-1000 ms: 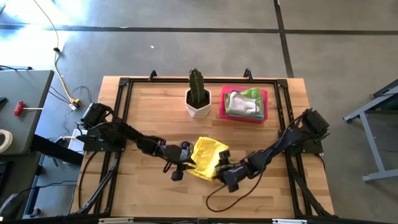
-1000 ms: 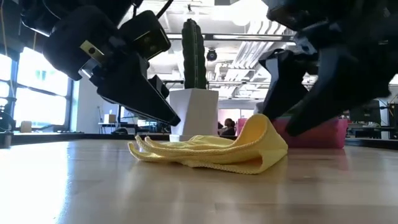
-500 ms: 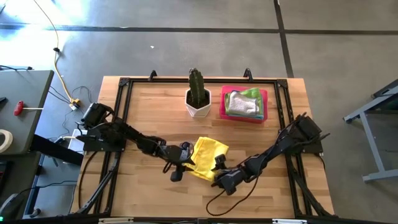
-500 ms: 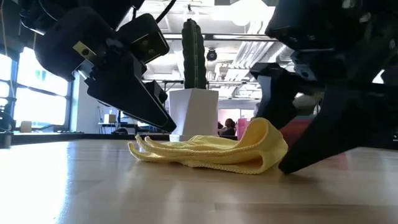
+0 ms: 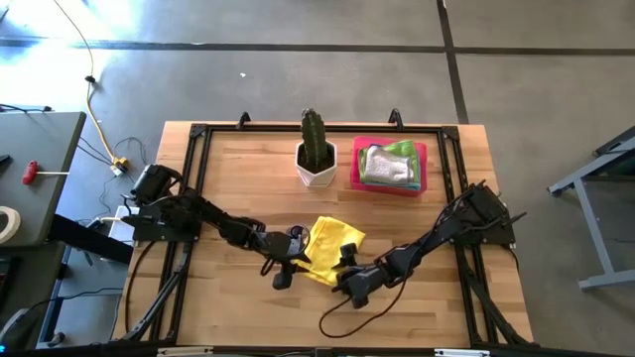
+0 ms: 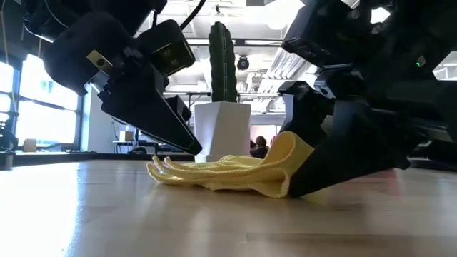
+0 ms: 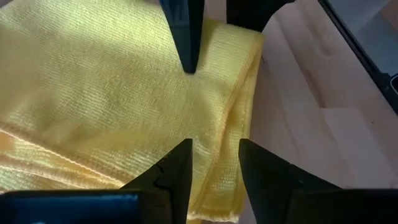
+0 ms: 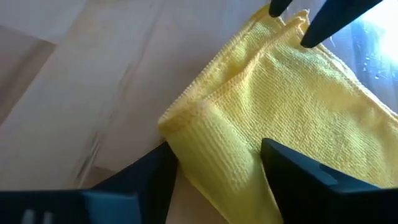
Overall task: Fold microfiber towels
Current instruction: Put the yellow towel into the pink laundry bin
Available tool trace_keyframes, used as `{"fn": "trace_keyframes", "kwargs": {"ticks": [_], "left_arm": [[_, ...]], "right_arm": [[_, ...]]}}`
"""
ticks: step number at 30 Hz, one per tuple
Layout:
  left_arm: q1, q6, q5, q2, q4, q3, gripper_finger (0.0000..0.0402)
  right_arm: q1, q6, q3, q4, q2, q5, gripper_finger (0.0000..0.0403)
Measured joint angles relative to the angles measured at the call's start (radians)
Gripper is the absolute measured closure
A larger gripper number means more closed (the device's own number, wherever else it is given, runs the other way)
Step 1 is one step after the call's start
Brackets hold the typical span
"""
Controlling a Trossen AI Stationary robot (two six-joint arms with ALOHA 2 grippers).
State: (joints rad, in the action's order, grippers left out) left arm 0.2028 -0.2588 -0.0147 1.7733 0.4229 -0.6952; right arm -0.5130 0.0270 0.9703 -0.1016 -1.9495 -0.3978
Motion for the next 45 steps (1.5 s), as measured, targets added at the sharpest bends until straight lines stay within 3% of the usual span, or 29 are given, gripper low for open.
{"fn": "trace_keyframes", "kwargs": {"ticks": [4,11,13,19,28,35,45], "left_arm": [[0.000,0.000,0.000,0.000,0.000,0.000,0.0281],[0.000,-0.002,0.000,-0.016,-0.001,0.000,0.0282],[0.000,-0.003,0.000,-0.035,-0.005,0.000,0.0282],[0.000,-0.003,0.000,-0.133,-0.078,0.000,0.0282],[0.021,-0.029,0.003,-0.334,-0.301,0.000,0.0282],[0.050,-0.026,0.014,-0.420,-0.322,-0.001,0.0282],[0.086,-0.019,0.082,-0.447,-0.395,0.000,0.0282]], "right_arm": [[0.002,0.000,0.000,0.000,-0.001,0.028,0.0221],[0.002,0.051,-0.001,0.007,-0.002,0.049,0.0373],[0.006,0.084,-0.002,0.005,-0.002,0.047,0.0393],[0.057,0.240,-0.006,0.042,0.062,0.069,0.0397],[0.225,0.398,-0.005,0.227,0.348,0.051,0.0400],[0.402,0.363,-0.003,0.302,0.487,0.030,0.0401],[0.621,0.273,-0.003,0.360,0.525,0.016,0.0401]]}}
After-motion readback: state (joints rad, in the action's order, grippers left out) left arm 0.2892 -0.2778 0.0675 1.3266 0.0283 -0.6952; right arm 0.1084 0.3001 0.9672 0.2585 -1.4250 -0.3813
